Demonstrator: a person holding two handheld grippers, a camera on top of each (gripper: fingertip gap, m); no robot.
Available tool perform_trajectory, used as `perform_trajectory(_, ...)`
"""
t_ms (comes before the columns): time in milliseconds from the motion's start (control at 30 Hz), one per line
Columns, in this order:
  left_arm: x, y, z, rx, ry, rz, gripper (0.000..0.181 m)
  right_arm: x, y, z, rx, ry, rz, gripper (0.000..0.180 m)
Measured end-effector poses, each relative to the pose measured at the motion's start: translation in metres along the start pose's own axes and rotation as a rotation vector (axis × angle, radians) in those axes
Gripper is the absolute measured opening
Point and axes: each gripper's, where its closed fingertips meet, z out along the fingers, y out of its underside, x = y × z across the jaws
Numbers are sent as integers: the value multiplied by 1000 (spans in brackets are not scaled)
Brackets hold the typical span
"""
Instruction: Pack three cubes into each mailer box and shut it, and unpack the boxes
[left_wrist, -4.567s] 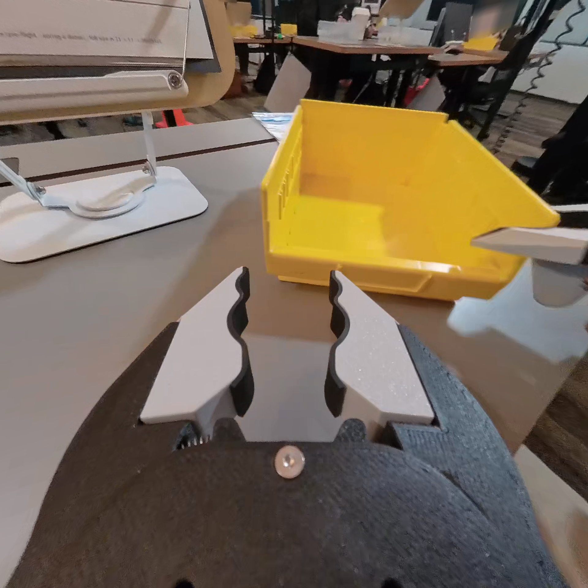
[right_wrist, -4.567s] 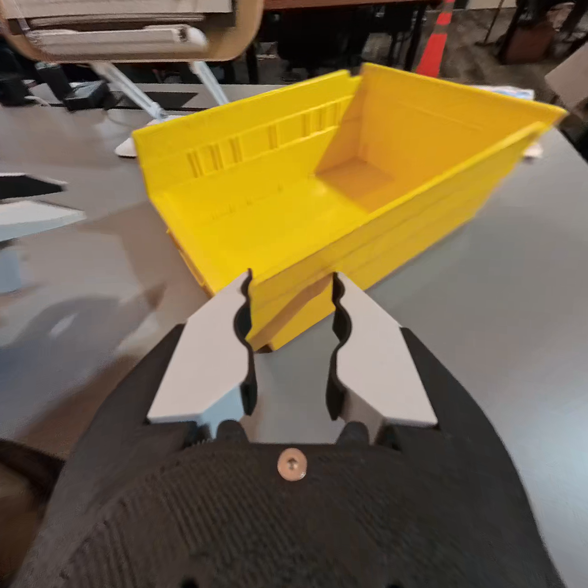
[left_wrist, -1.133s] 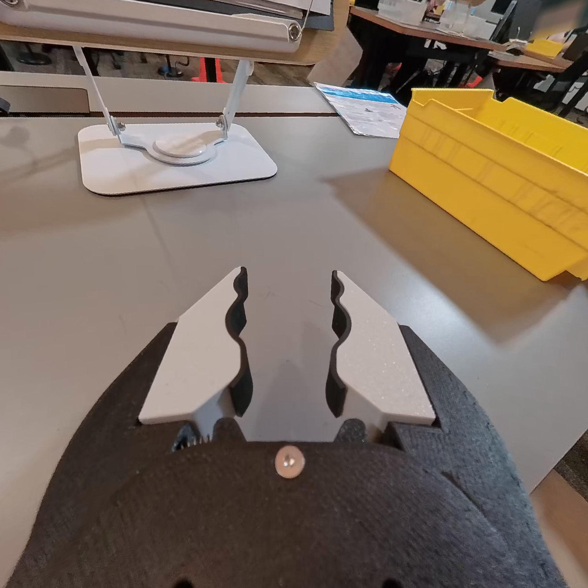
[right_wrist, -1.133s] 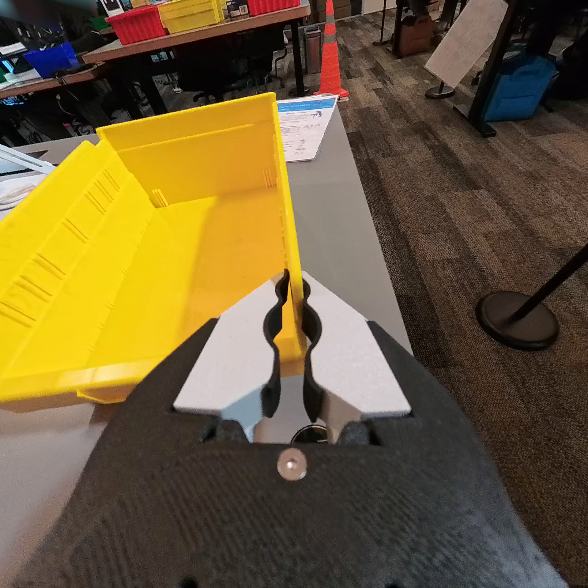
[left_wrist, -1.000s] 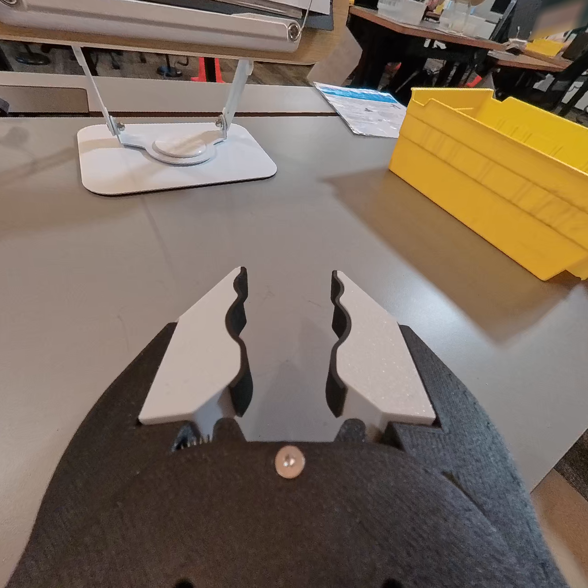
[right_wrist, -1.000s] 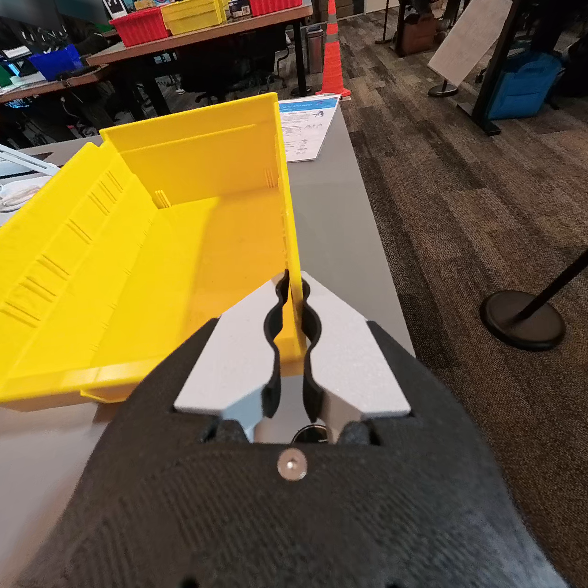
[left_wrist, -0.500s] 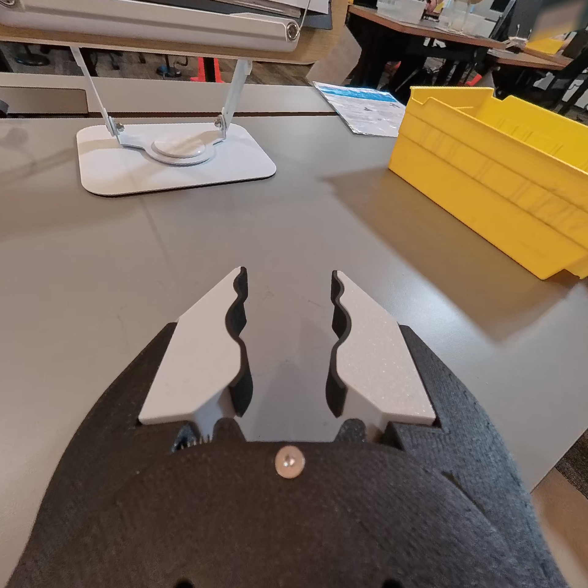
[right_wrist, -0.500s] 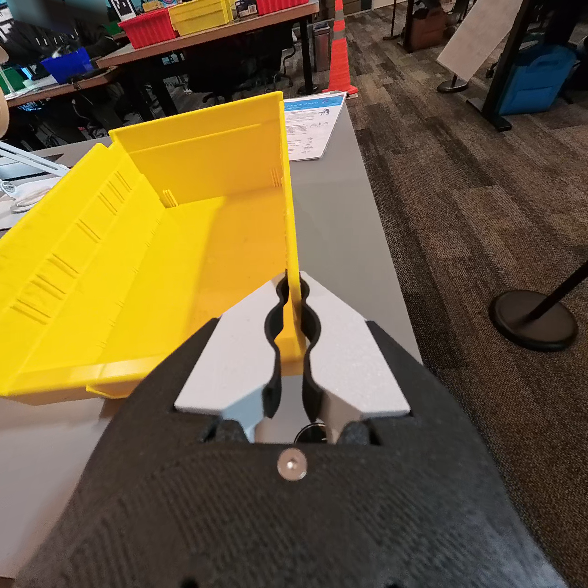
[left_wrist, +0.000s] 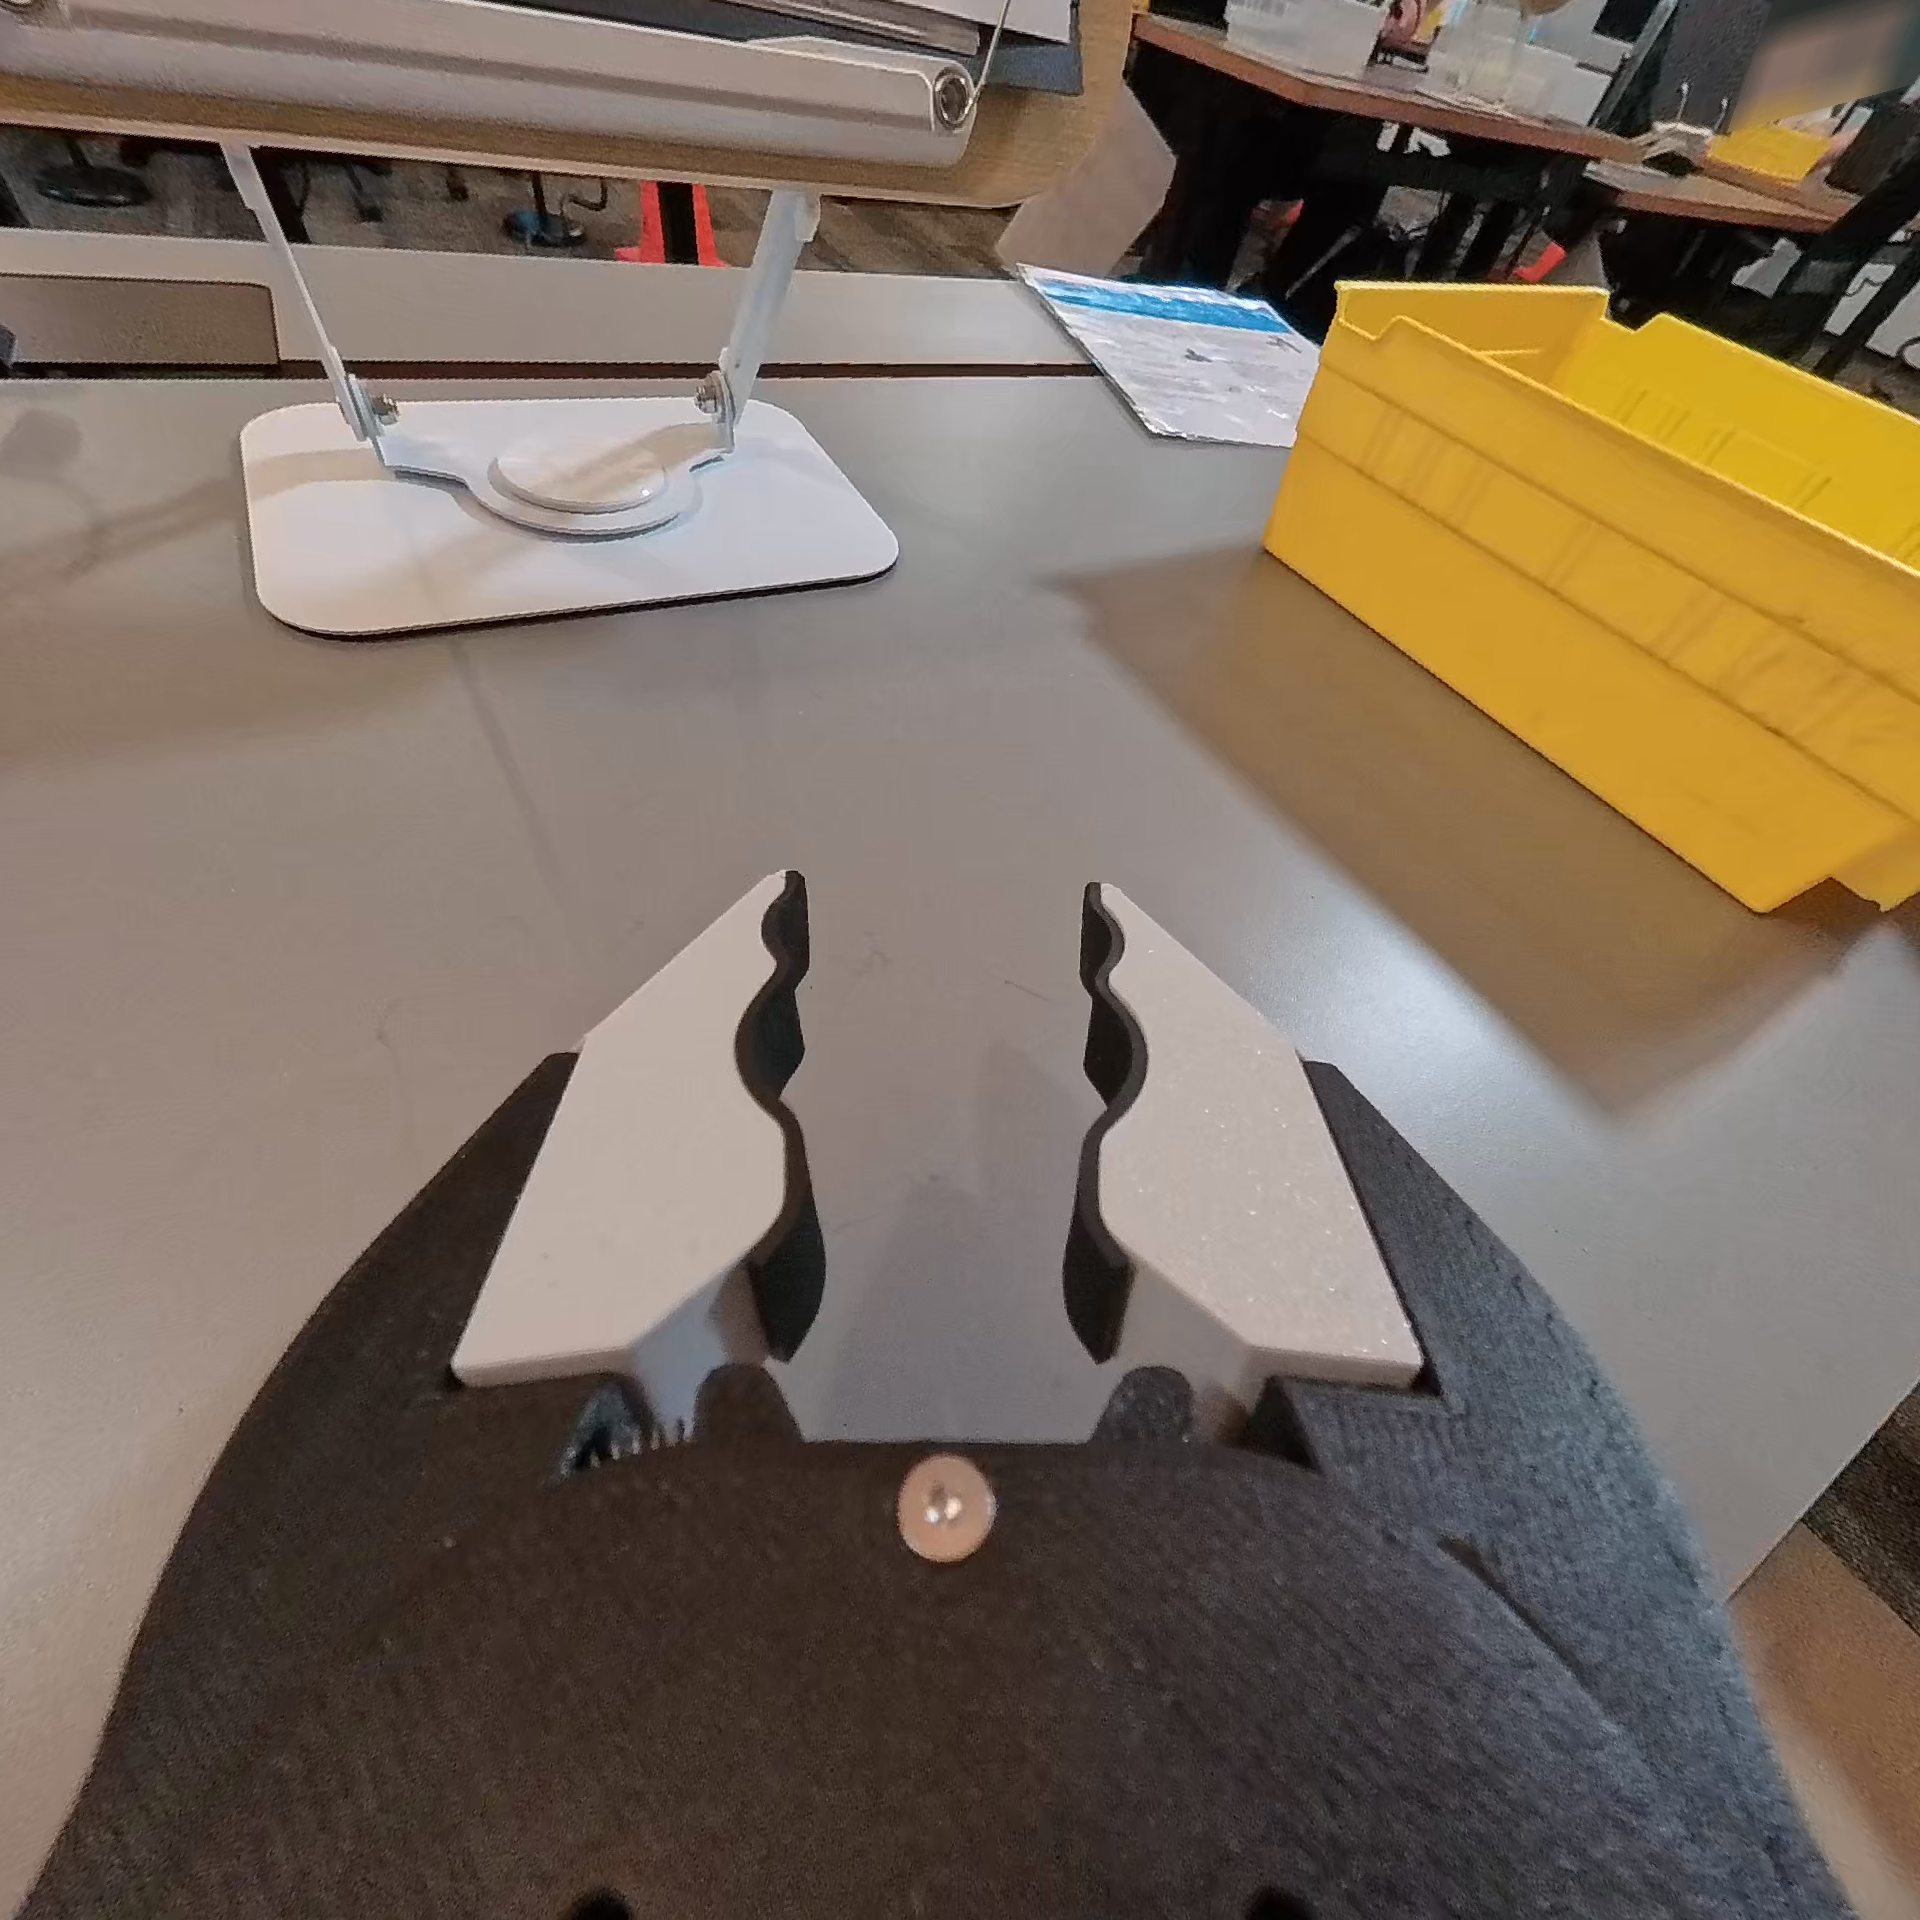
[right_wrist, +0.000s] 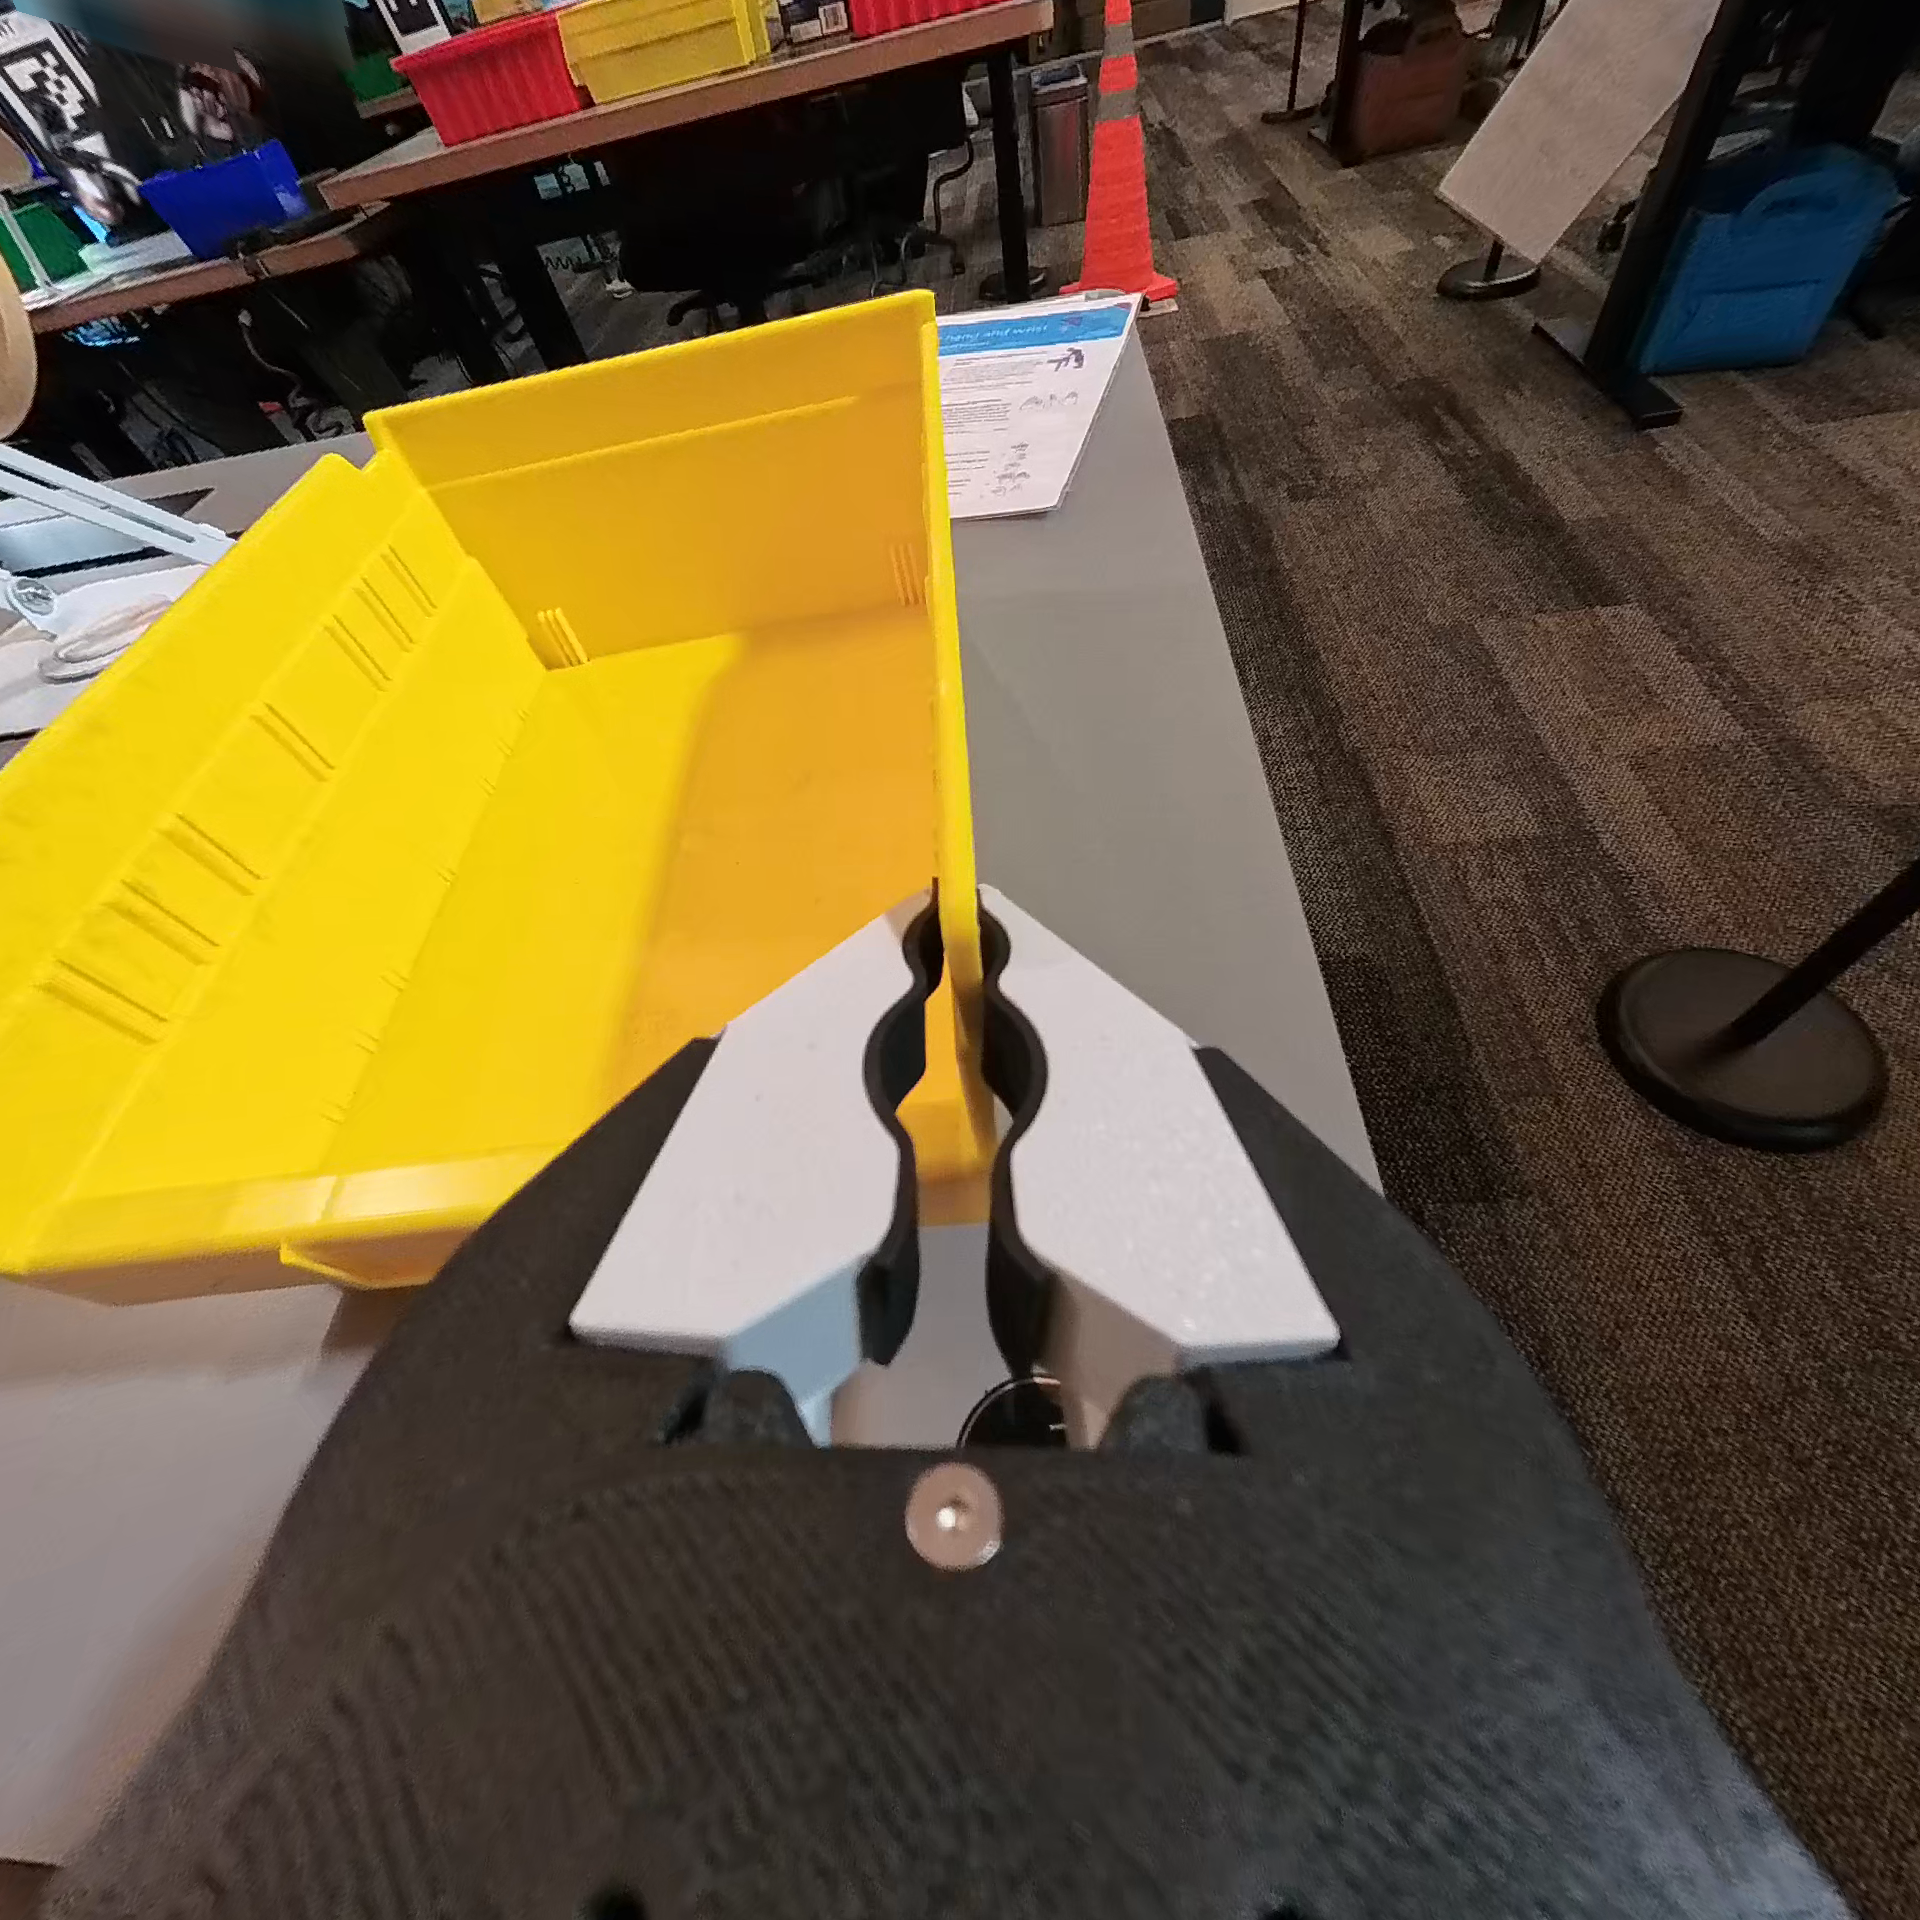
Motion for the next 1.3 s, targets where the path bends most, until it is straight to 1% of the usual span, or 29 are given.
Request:
perform_trajectory(1133,2,2,1,-16,30,-24,50,-1,1,-3,-1,-9,10,1)
perform_trajectory(1167,2,2,1,-17,30,-24,50,0,0,-3,8,2,8,6)
perform_trajectory(1233,2,2,1,-18,30,-25,50,6,-13,-6,72,54,3,36)
perform_trajectory(1300,2,2,1,-17,31,-27,50,2,-33,-15,181,59,-9,54)
